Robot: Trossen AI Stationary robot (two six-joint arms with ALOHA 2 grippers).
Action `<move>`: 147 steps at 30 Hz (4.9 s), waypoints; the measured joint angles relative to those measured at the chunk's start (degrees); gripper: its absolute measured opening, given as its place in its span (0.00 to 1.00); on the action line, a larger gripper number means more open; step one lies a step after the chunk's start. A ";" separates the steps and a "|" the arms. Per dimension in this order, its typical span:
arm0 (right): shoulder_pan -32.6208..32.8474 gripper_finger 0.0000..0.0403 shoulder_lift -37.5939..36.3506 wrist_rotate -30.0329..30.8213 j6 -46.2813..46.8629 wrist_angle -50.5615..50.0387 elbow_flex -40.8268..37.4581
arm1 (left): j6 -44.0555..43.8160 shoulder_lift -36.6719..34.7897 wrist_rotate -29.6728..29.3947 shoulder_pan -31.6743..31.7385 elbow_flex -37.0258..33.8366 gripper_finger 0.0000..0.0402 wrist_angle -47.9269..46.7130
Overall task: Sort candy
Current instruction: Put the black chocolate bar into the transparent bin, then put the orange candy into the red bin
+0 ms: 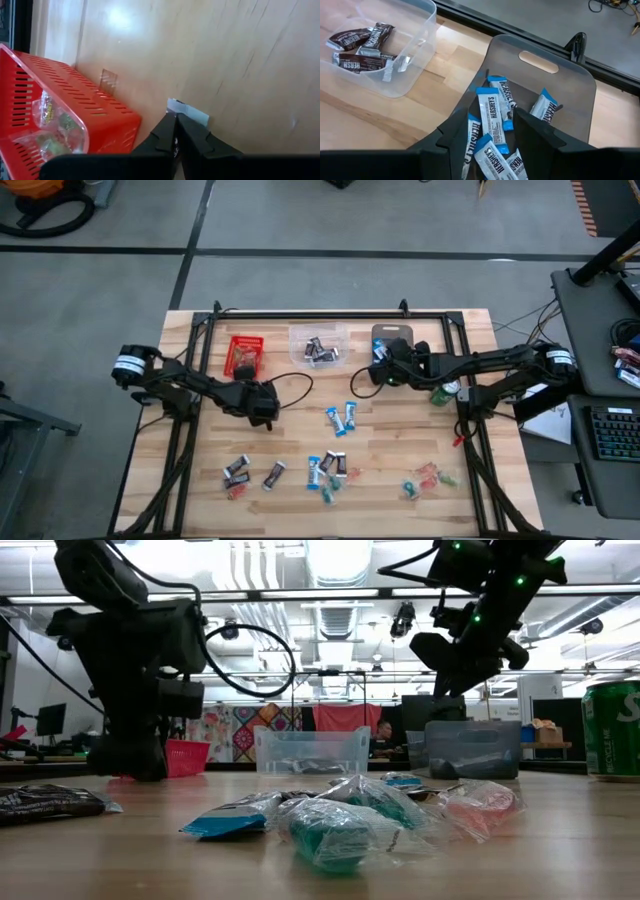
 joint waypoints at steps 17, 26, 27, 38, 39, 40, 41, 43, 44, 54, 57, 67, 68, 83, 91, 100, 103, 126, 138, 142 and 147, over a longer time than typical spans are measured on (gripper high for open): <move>0.00 0.36 0.00 -0.49 0.00 -0.02 0.00 | 6.90 -1.17 20.59 -4.11 8.11 0.00 2.16; 1.69 0.36 0.00 -0.49 0.00 -0.02 -0.02 | 24.53 -10.07 35.82 -4.11 2.17 0.00 8.17; 1.93 0.36 0.00 -0.49 0.00 -0.02 -0.02 | 25.51 -12.16 36.07 -4.12 0.90 0.00 8.17; 2.62 0.36 0.02 -0.44 -0.53 1.70 -0.02 | 22.43 -26.61 22.58 -3.20 -9.84 0.06 12.77; 2.62 0.36 0.01 -0.46 -0.62 1.68 -0.04 | 21.25 -26.56 21.81 -3.18 -10.06 0.08 12.78; 2.67 0.36 0.02 -0.46 -0.66 1.68 -0.04 | 20.12 -26.36 21.38 -3.19 -10.14 0.11 12.57; 2.75 0.36 0.02 -0.46 -0.70 1.72 -0.04 | 18.88 -26.13 21.09 -3.19 -10.16 0.15 12.58; 2.94 0.36 0.02 -0.46 -0.73 1.70 -0.06 | 15.92 -25.49 21.07 -3.19 -10.18 0.22 12.66; 2.99 0.36 0.02 -0.46 -0.78 1.71 -0.06 | 14.71 -25.06 21.07 -3.17 -10.28 0.26 12.66; 3.30 0.36 0.02 -0.47 -1.65 1.69 -0.11 | 11.41 -17.33 19.77 -3.19 -12.65 0.43 14.60; 3.39 0.36 0.02 -0.49 -1.91 1.71 -0.13 | 11.46 -15.57 19.79 -3.21 -12.00 0.38 15.03; 4.71 0.36 -0.06 -0.45 -3.10 1.69 -0.13 | 12.31 -16.61 18.13 -3.09 -9.61 0.02 14.49; 4.98 0.36 -0.13 -0.46 -3.10 1.70 -0.13 | 12.31 -16.79 18.35 -3.13 -8.99 0.03 14.57; 9.72 0.36 -0.78 -0.44 -3.15 3.42 1.29 | 26.84 -16.40 9.10 2.54 7.88 0.01 25.26; 13.93 0.36 -1.05 -0.46 -2.97 3.75 3.24 | 35.43 -6.83 9.07 13.45 18.80 0.02 26.98; 18.35 0.36 -1.16 -1.82 -1.66 4.07 4.79 | 36.53 6.17 17.34 22.92 25.69 0.14 23.22; 18.88 0.36 -1.16 -6.41 0.52 4.18 5.07 | 36.60 8.09 17.72 23.56 26.32 0.20 23.44; 29.75 0.36 0.53 -42.52 30.75 -2.86 5.05 | 31.37 0.47 21.18 7.84 26.21 0.31 22.06; 36.86 0.36 12.77 -58.16 47.82 -9.44 5.01 | 31.80 -0.61 14.56 0.73 26.21 0.31 21.66; 38.22 0.36 16.19 -60.60 48.72 -9.45 5.01 | 31.78 -1.64 14.18 0.66 26.19 0.31 20.55; 38.75 0.36 18.71 -60.61 48.71 -9.37 5.01 | 31.54 -2.78 14.17 0.66 26.19 0.31 20.69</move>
